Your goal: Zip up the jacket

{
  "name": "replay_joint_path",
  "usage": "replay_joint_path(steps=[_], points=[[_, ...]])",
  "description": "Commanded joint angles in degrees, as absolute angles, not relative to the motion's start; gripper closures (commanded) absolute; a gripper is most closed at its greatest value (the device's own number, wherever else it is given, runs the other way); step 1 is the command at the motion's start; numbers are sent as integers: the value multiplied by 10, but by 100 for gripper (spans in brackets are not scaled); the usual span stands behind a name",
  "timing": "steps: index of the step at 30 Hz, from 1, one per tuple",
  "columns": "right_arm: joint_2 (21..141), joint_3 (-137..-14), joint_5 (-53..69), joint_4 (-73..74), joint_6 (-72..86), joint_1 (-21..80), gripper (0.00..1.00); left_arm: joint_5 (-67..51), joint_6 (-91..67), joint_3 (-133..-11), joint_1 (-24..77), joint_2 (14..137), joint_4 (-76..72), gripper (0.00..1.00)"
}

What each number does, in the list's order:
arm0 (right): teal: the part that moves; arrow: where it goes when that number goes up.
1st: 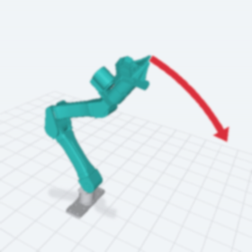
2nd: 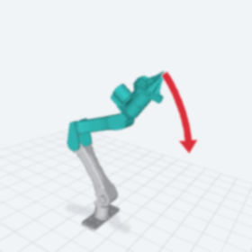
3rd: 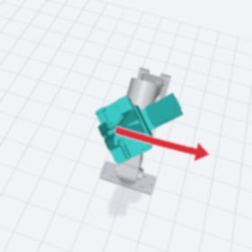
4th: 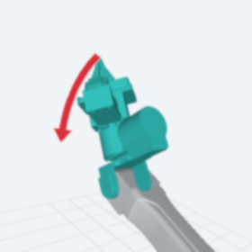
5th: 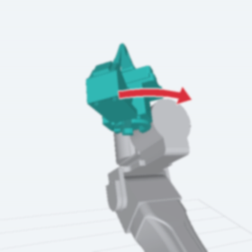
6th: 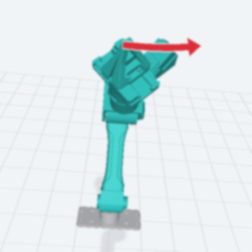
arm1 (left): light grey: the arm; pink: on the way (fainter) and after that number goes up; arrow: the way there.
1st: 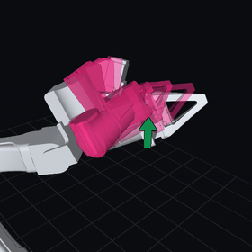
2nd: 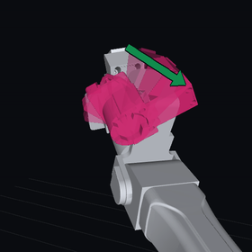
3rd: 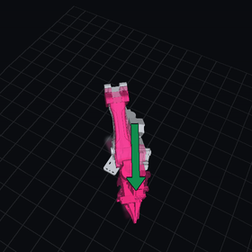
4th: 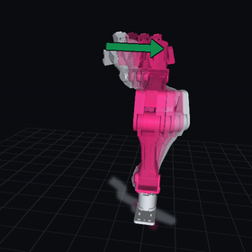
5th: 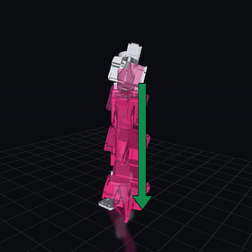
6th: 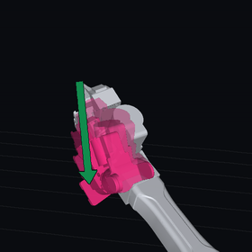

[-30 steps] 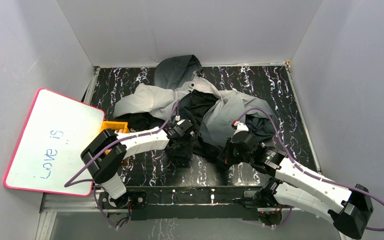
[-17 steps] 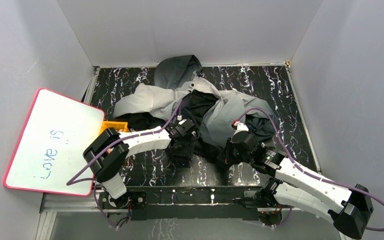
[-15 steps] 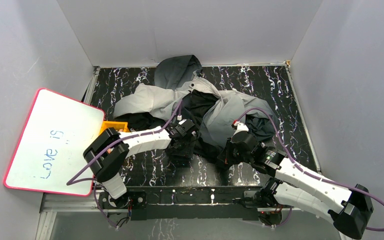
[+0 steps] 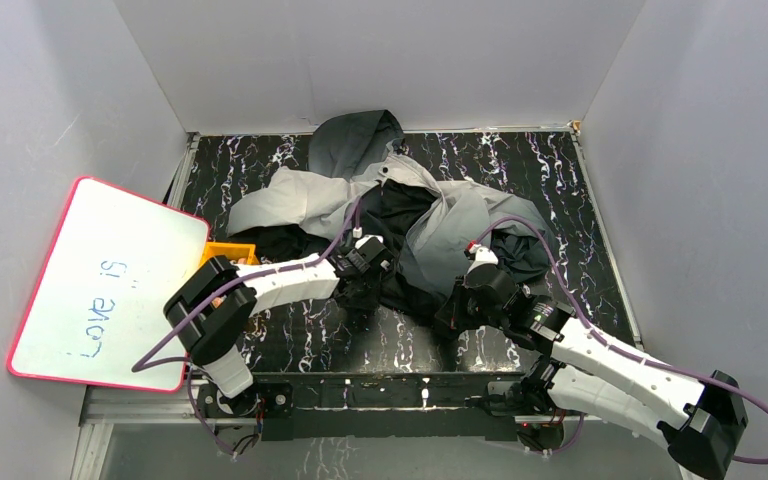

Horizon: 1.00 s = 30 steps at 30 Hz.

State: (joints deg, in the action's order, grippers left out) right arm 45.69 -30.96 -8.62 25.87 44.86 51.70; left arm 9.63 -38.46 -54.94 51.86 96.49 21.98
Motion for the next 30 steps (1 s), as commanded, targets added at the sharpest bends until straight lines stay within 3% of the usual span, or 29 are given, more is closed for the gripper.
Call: replay_joint_path(steps=[1,6,22,30], points=[[448,-308,-93,237,451,513,100,53,-400,-483,519,1029,225,78],[445,-306,-93,236,451,513,100,57,-402,-477,519,1016,223,100],[438,-313,-72,224,454,513,100,43,-406,-433,501,830,183,100],[429,-288,17,115,455,513,100,42,-429,-401,493,708,146,100]])
